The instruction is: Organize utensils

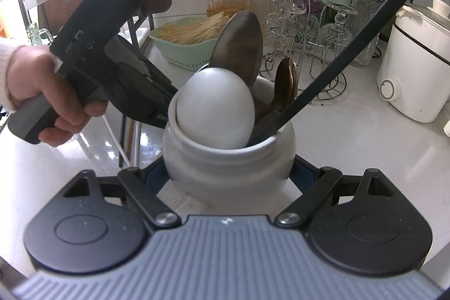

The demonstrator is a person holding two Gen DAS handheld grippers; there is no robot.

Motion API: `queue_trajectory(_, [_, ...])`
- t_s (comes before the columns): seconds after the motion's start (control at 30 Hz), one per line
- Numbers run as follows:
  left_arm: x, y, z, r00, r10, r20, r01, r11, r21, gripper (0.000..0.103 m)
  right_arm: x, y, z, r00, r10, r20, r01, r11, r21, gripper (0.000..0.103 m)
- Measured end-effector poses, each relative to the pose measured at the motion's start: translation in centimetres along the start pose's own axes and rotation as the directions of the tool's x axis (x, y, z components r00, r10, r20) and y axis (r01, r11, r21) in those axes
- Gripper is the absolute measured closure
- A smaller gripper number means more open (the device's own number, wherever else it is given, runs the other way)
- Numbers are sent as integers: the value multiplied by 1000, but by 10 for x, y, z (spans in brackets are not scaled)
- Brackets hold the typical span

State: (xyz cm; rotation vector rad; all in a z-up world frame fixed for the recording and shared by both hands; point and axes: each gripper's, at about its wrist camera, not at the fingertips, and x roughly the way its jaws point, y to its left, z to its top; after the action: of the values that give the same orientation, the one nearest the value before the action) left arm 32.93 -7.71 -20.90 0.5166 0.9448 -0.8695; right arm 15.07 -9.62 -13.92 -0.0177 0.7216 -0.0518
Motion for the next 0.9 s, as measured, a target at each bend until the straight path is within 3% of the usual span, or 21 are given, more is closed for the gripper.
queue_trajectory(0.4, [-67,-15,9,991,121,-54,-124,990,-73,102,3,-5,5,999,40,-13,-41,998,-45,12])
queue_trajectory(0.9, [-169,-65,37,964,191,-185,-194,981,4,102,5,-11,4,991,131,3,-129,983,-128,12])
